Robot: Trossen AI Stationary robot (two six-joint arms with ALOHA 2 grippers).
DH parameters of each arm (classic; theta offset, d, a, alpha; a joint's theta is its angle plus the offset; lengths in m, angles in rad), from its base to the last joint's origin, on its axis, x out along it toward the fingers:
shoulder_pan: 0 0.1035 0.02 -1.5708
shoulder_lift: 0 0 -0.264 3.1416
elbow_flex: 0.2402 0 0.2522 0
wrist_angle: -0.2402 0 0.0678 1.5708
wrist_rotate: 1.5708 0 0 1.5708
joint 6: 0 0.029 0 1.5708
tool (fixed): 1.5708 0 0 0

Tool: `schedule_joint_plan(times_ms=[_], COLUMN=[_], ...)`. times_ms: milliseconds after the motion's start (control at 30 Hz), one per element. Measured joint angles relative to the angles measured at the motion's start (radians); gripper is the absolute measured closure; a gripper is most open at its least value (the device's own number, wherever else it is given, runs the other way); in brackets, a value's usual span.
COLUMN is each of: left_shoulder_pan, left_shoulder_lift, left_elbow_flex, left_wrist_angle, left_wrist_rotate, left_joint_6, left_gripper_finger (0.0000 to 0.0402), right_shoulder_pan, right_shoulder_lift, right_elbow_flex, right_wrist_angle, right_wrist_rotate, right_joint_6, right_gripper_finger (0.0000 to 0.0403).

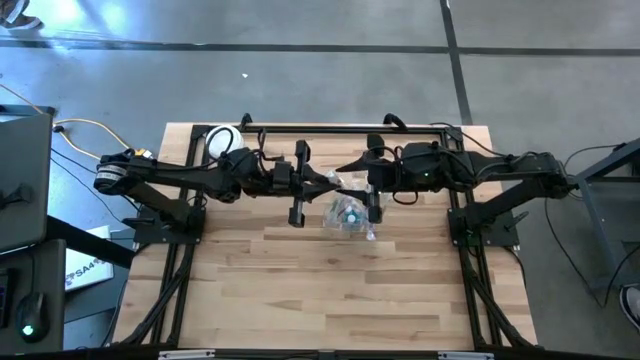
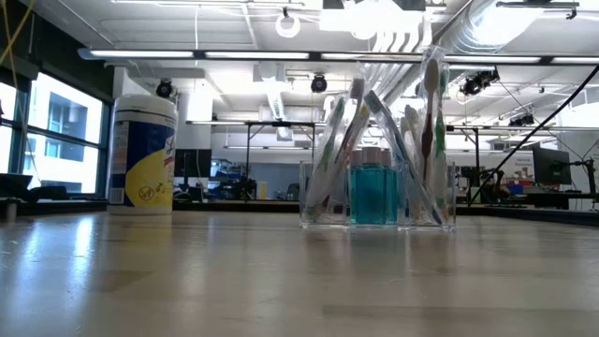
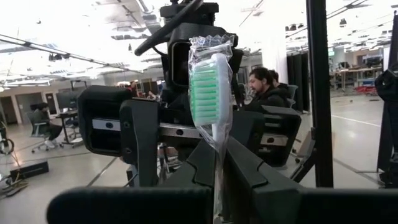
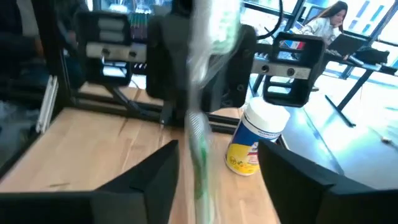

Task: Pick & Place toothbrushing station
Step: Put the green toothbrush into the left section of the transparent organizer

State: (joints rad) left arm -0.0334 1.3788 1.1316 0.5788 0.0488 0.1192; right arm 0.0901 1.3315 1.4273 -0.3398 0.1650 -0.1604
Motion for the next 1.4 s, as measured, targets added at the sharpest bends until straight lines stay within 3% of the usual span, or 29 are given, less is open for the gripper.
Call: schedule_joint_plan(times_ms=[233,500,800,933,1033,1300,1400], left_shoulder_pan=[0.0,0.0,0.0,0.0,0.0,0.0,-0.024], left_shoulder_lift=[-0.001,-0.023,-0.052,-0.071,-0.073,-0.069,-0.069], left_elbow_flex=[0.0,0.0,0.0,0.0,0.001,0.0,-0.014], left_wrist_angle=[0.001,-0.029,-0.188,-0.316,-0.369,-0.47,-0.439], left_wrist_rotate=[-0.006,-0.027,-0.059,-0.156,-0.165,-0.143,-0.141], left_joint_6=[0.0,0.002,-0.046,-0.055,-0.098,-0.178,-0.205], left_gripper_finger=[0.0394,0.0395,0.0396,0.0396,0.0396,0.0396,0.0396], right_shoulder_pan=[0.018,0.104,0.22,0.269,0.305,0.368,0.382], right_shoulder_lift=[-0.012,-0.132,-0.287,-0.361,-0.434,-0.599,-0.643], right_elbow_flex=[0.0,0.0,-0.008,-0.1,-0.188,-0.46,-0.549], right_wrist_angle=[-0.038,-0.196,-0.447,-0.461,-0.46,-0.213,-0.127], right_wrist_rotate=[0.057,0.205,0.211,0.326,0.382,0.384,0.385], right_joint_6=[-0.038,-0.014,0.199,0.313,0.39,0.416,0.379], right_gripper_finger=[0.0156,0.014,0.0142,0.0142,0.0142,0.0142,0.0142])
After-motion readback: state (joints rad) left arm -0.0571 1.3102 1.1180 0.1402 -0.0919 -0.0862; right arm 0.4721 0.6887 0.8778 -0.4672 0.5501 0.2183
